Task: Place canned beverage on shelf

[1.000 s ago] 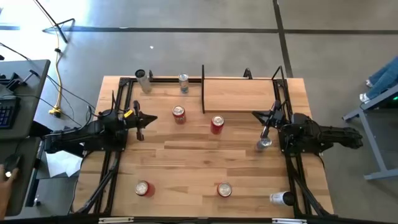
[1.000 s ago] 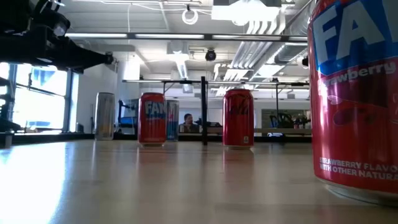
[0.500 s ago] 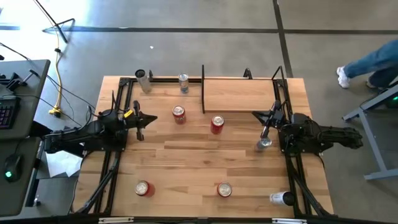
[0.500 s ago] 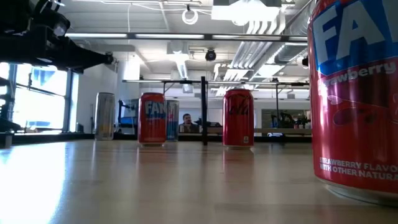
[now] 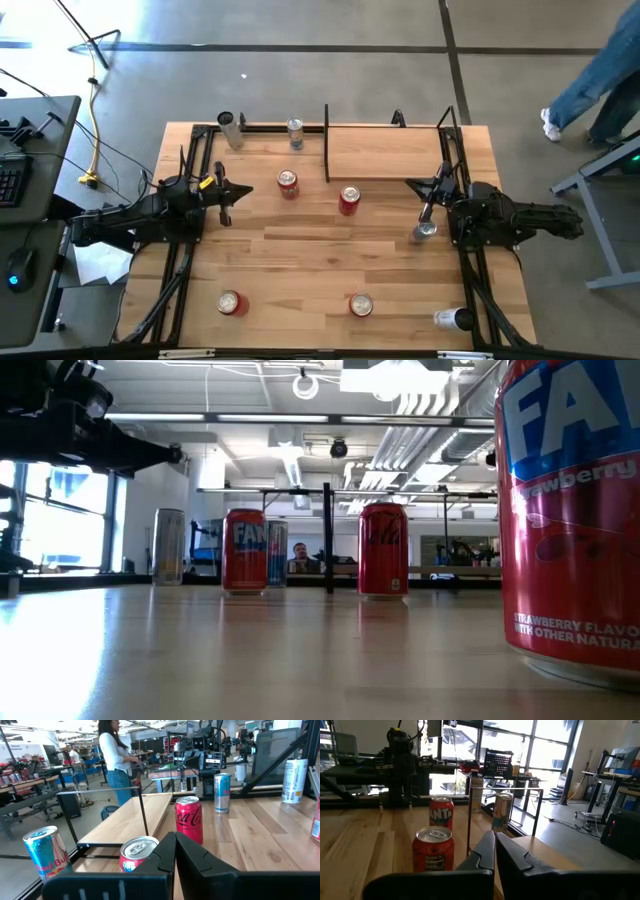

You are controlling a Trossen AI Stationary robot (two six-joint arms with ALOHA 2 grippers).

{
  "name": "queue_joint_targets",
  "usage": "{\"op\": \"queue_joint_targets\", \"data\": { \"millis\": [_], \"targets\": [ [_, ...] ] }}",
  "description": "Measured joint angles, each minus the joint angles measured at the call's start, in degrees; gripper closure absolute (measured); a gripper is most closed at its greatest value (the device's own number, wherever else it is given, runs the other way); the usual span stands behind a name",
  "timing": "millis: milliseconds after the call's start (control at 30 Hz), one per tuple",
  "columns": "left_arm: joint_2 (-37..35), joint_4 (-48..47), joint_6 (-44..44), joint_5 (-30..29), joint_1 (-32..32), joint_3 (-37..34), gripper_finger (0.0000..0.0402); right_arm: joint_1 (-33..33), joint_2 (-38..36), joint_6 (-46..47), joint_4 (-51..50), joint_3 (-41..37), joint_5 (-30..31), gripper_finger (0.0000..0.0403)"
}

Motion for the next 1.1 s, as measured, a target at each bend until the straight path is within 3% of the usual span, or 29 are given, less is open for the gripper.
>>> {"op": "queue_joint_targets", "data": {
  "millis": [667, 1100],
  "targets": [
    [0.0, 0.7, -0.1, 0.0, 0.0, 0.0, 0.0398, 0.0, 0.0, -0.2, 0.0, 0.0, 0.0, 0.0402],
    [0.0, 5.0, -12.6, -2.2, 0.0, 0.0, 0.0398, 0.0, 0.0, 0.0, 0.0, 0.0, 0.0, 0.0402]
  ]
}}
